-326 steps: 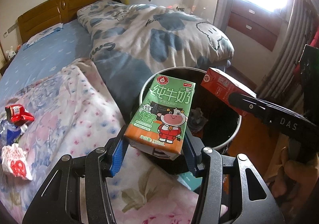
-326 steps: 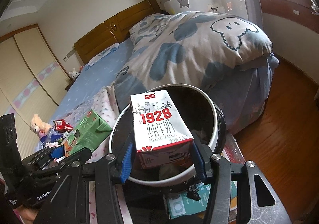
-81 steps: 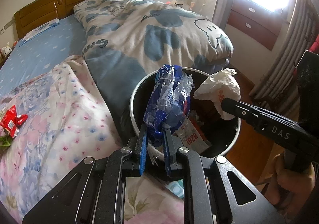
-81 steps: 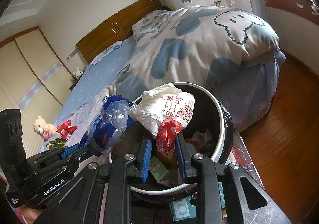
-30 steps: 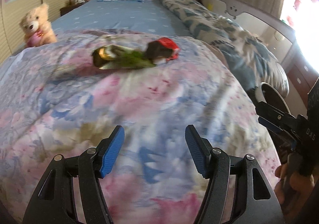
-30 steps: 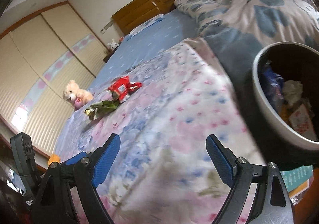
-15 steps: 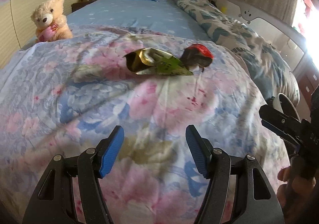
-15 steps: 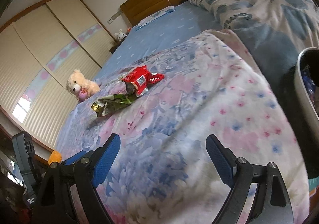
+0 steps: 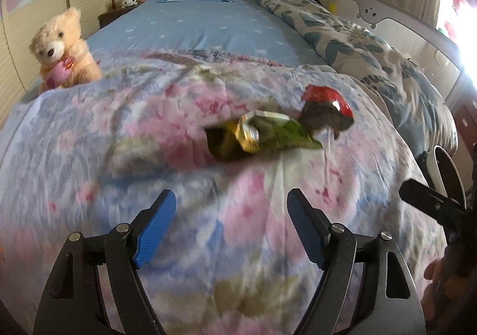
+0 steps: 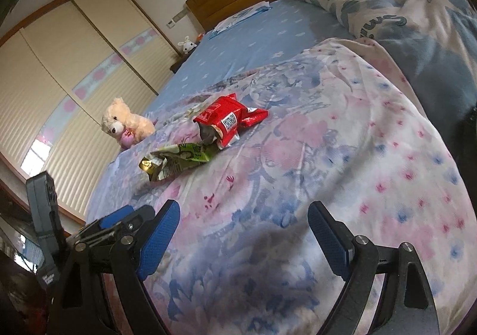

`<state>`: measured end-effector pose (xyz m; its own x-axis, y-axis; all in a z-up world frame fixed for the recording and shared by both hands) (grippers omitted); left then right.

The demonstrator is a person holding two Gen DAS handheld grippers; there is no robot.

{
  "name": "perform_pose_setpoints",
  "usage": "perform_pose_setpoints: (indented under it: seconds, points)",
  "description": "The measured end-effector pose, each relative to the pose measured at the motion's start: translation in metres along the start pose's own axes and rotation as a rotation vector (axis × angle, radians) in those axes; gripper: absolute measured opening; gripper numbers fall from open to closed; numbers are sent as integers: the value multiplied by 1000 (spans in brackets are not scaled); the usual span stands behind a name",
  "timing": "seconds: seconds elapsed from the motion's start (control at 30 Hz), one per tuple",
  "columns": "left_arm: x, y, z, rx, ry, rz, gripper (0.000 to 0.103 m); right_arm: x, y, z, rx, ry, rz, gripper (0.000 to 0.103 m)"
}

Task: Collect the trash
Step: 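Move both open tools back to the remaining trash on the bed, then grasp the green-and-gold drink pouch with the left tool while the right tool grasps the red snack bag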

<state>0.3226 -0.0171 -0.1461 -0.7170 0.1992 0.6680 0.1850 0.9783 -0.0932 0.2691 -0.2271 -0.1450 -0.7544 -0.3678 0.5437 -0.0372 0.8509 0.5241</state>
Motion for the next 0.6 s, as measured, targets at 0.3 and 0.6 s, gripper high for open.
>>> perform_pose_setpoints:
  seconds: [0.3, 0.6]
  points:
    - [-21, -19, -31, -202, -49, 48, 87, -19, -4, -12, -22, 3, 0, 89]
    - [-38, -24, -21, -226, -15, 77, 44, -34, -4, -26, -61, -5, -30, 89]
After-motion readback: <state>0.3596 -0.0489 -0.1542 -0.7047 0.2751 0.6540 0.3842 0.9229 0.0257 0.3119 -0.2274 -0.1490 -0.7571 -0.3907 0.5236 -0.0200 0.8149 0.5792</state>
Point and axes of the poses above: each gripper's, at about its wrist camera, not at the fingertips, and x roughly against the way its jaws point, y to its left, z to its underside, the point moved 7 cm from there along -x, roughly the way its jaws point, and after that the axes turned 9 degrees about -y, right-handed, at the moved point
